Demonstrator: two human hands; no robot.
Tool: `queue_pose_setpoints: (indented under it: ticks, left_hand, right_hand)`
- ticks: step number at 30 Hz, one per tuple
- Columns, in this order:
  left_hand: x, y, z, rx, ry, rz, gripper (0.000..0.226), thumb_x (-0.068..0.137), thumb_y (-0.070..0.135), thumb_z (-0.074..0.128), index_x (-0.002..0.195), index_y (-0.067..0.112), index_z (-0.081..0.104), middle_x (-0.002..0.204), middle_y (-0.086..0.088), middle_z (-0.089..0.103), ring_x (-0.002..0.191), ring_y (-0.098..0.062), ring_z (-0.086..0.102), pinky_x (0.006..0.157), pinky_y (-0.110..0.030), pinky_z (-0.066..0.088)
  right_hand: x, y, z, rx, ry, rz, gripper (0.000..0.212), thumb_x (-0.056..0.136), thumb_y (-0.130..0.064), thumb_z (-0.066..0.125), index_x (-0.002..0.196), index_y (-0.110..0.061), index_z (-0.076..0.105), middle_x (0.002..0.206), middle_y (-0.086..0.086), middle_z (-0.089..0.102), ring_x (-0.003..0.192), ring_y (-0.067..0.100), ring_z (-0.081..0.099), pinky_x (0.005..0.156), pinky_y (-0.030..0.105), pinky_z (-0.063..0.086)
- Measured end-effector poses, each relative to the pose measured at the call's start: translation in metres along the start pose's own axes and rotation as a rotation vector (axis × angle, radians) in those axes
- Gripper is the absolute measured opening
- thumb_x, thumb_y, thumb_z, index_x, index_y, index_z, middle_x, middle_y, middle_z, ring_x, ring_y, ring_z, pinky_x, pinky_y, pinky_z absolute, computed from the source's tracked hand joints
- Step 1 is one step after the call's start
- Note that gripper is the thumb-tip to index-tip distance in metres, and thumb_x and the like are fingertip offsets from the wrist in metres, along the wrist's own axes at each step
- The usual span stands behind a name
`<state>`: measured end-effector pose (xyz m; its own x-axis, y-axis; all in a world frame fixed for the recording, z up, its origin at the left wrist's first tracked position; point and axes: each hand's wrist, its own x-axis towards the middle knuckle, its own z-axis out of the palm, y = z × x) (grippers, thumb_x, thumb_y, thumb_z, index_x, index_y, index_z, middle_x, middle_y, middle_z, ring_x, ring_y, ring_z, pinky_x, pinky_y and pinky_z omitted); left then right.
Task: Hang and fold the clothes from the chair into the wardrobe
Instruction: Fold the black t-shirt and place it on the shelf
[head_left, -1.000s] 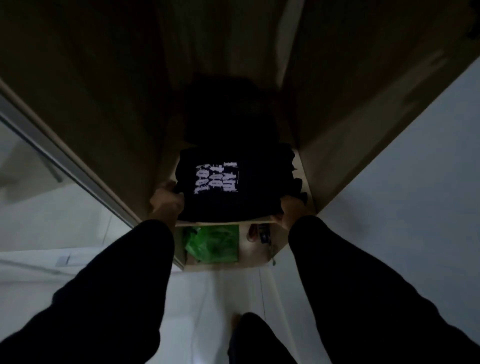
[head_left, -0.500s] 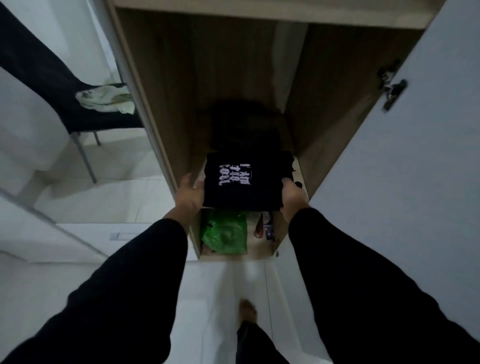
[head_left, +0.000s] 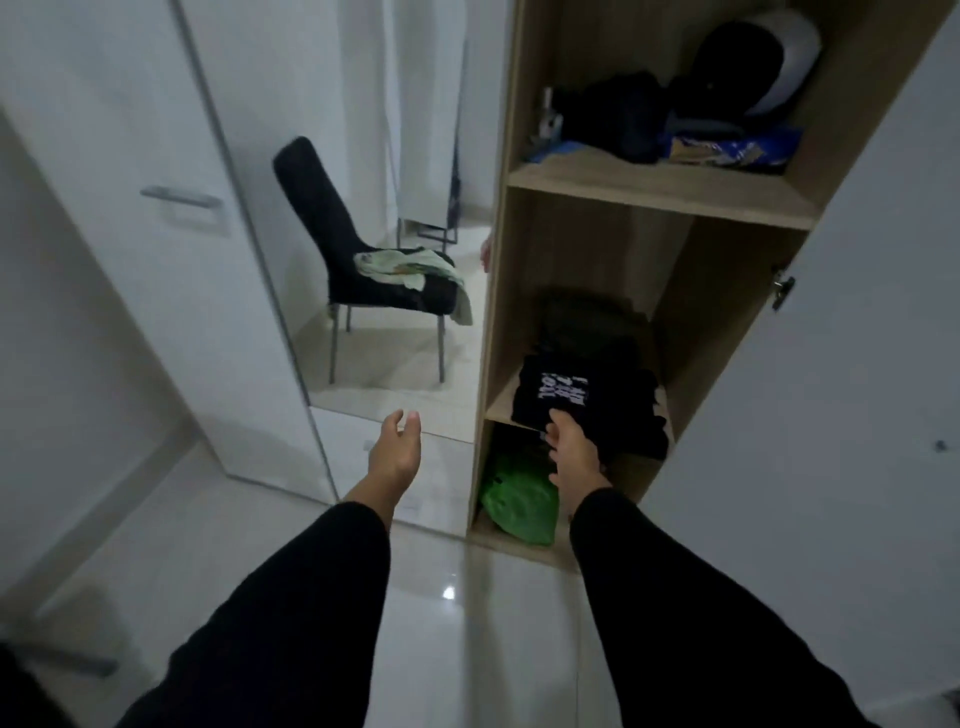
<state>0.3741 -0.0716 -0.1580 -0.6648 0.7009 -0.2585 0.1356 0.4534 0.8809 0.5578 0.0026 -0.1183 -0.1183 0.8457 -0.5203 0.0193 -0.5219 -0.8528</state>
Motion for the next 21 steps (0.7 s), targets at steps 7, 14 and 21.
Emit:
queue_pose_setpoints:
  ticks: [7,14,21]
  left_hand:
    - [-0.081,-0.063,-0.079,-0.148,0.283,-0.147,0.053,0.1,0.043,0.031,0.146,0.016,0.03,0.151,-0.009,0.035,0.138,-0.029,0.033,0.111,-0.036,0.025]
    - [-0.194,-0.156,-0.155,-0.203,0.543,-0.363,0.054,0.1,0.044,0.032,0.144,0.013,0.033,0.15,-0.011,0.036,0.137,-0.03,0.034,0.112,-0.035,0.025]
    - [-0.298,-0.232,-0.251,-0.269,0.81,-0.491,0.049,0.1,0.039,0.035,0.136,0.008,0.044,0.14,-0.011,0.046,0.129,-0.03,0.043,0.108,-0.037,0.033]
  right_hand:
    - [-0.06,0.034,0.051,-0.268,-0.286,-0.039,0.024,0.093,-0.031,0.053,0.102,-0.01,0.059,0.103,0.004,0.058,0.086,0.016,0.05,0.079,0.028,0.036]
    - [-0.121,0.122,0.092,-0.524,-0.56,0.027,0.041,0.091,-0.039,0.052,0.117,-0.009,0.058,0.126,0.007,0.055,0.111,0.023,0.047,0.103,0.041,0.034]
    - [-0.217,0.194,0.163,-0.687,-0.872,0.09,0.053,0.091,-0.041,0.054,0.133,-0.008,0.05,0.133,0.005,0.051,0.125,0.025,0.044,0.105,0.039,0.031]
